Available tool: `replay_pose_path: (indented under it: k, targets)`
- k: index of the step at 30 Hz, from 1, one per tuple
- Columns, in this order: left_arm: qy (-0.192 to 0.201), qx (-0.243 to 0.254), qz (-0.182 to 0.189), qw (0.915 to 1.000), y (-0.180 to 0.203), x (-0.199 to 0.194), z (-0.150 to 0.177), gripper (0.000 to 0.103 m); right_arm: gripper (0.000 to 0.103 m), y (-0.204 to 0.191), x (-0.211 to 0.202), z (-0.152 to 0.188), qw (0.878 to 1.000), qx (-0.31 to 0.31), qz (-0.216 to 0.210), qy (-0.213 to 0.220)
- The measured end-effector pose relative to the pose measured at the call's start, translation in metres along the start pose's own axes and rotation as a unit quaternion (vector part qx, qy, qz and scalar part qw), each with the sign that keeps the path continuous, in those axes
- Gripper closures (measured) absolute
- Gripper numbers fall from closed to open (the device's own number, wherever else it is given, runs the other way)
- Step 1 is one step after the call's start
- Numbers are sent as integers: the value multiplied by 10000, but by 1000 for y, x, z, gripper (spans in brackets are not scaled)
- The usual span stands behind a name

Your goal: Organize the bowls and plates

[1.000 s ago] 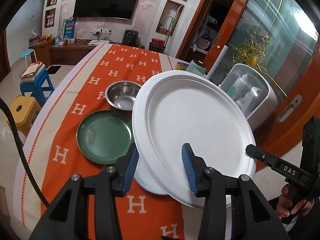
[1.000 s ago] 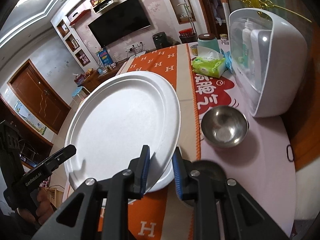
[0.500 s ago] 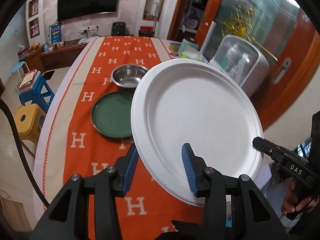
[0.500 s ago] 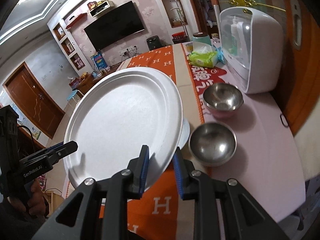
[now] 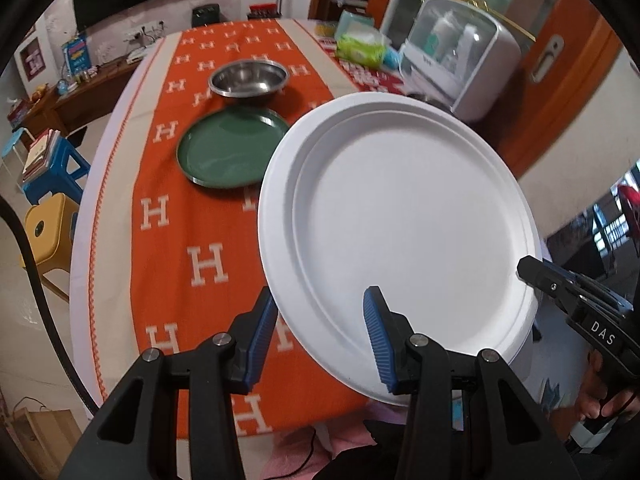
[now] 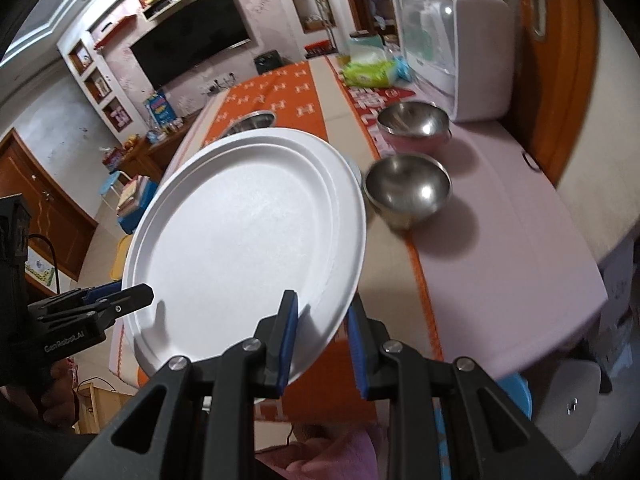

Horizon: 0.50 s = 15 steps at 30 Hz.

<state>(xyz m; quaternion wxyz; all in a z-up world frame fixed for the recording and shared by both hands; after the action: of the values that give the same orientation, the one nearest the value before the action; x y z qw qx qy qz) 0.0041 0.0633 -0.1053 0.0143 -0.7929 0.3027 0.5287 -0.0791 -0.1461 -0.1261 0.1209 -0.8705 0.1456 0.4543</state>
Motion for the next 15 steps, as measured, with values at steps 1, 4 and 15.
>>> replay_pose_path:
  k: [1, 4, 15]
  targets:
    - [-91, 20, -7, 10000, 0, 2, 5, 61, 79, -1, 0, 5, 10000, 15, 25, -42]
    - [-301, 56, -28, 9995, -3, 9, 16, 61, 79, -2, 4, 20, 9997, 78, 96, -201]
    - [-971, 168, -183, 9950, -17, 41, 50, 61, 78, -12, 33, 62, 9961, 179, 309, -813]
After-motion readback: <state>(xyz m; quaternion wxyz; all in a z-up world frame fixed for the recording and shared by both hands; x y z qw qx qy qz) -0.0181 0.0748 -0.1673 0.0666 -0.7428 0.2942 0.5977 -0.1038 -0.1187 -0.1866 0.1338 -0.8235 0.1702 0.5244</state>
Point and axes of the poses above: each gripper's, at about its wrist camera, not at the fingertips, and x roughly the way its jaws point, y to its right, z to its underside, the point moved 1 cm from there along x, roughly the way its jaws point, and after that the axes turned 8 degrees about z, right-handed, at the moved point
